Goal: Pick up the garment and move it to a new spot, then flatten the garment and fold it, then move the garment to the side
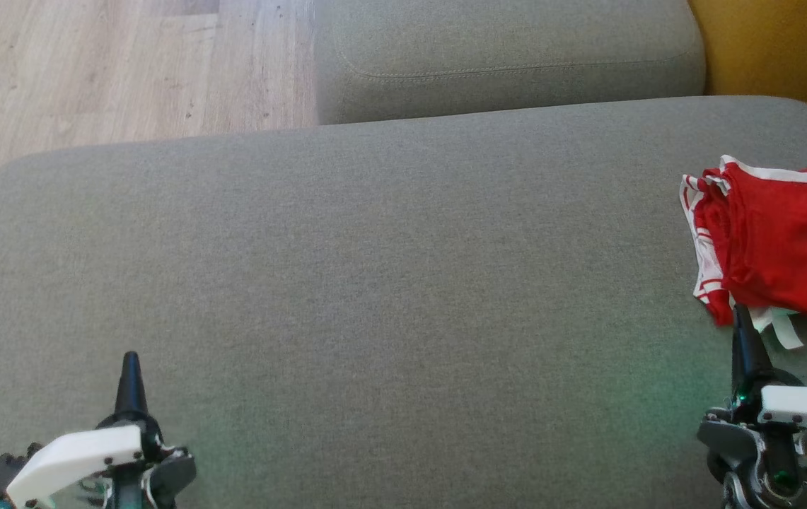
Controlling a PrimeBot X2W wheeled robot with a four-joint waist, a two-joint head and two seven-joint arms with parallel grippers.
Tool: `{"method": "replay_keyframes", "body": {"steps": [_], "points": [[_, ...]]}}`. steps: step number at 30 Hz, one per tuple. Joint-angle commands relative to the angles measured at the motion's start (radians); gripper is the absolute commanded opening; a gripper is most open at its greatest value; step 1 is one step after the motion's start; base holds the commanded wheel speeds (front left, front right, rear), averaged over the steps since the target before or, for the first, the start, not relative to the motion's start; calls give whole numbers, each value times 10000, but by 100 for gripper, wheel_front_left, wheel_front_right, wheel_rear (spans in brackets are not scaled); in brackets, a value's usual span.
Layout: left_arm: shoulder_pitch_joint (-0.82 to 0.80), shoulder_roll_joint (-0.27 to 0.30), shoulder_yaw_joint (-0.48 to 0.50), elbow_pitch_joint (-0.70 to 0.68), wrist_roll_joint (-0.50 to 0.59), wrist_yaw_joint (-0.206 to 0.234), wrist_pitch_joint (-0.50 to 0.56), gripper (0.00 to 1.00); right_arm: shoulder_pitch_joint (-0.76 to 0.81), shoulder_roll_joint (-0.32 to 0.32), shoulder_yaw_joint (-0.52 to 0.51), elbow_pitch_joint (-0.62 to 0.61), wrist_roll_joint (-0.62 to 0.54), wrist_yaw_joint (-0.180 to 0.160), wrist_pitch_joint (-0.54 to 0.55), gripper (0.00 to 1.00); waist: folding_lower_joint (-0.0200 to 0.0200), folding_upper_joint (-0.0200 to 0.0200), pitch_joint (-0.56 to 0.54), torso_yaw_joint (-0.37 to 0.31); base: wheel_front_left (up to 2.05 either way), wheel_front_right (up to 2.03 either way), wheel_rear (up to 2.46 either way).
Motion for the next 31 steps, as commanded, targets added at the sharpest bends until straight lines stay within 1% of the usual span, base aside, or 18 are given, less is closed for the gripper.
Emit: {"method": "replay_keyframes", "body": {"steps": [1,12,31], "points": [[-571,64,393,-372,-216,-91,108,0,-505,-49,114,-412,268,-7,107,0,0,0,1,0,0,0,0],[-619,70,636,-410,-1271,-151,431,0,-550,-53,-12,-548,1475,-7,424,0,0,0,11,-2,0,0,0],[-619,70,635,-411,-1272,-151,430,0,-550,-53,-11,-548,1476,-7,424,0,0,0,11,-2,0,0,0]]}}
